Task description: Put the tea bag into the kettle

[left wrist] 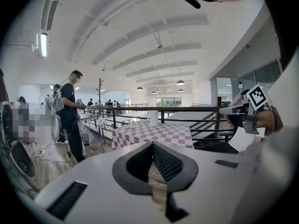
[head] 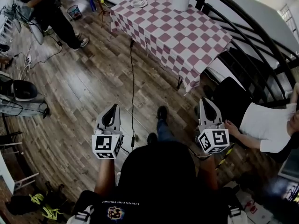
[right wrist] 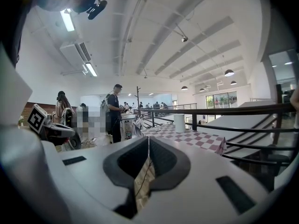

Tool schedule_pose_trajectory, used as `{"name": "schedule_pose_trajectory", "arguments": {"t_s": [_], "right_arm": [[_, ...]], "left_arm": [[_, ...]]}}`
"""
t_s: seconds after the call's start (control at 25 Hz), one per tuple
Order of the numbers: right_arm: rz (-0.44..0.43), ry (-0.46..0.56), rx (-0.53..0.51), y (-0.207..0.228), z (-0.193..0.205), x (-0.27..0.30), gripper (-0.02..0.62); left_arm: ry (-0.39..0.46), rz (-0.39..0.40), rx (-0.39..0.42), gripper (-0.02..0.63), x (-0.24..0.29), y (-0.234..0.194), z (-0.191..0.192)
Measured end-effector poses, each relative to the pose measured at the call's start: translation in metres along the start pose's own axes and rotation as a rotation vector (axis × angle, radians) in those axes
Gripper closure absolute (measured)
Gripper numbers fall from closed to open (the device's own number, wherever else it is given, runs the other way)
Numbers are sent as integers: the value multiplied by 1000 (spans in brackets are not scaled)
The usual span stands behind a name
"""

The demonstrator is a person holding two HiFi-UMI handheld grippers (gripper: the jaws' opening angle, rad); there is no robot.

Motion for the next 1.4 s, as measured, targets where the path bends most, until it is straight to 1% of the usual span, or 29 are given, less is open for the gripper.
{"name": "schedule_pose_trajectory", "arguments": {"t_s": [0.52,1.08,1.4], "right_arm": [[-4,-3,3,42,-18,64,577],[4,-15,23,93,-33,127,577],[-14,-16,27,123,-51,173,577]], "left_arm": [[1,6,6,598,70,-6,-25],[-20,5,8,598,151,-12,-48],[-15,-3,15,598,203,-16,-74]]}}
Point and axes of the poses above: the fingertips, and each gripper's own axes: x forward along the fingers, y to its right, z out of its underside, the point moved 6 cm from there along -x, backward along the fingers, and after that the axes turned 7 degrees about x, right-handed, at the moved point
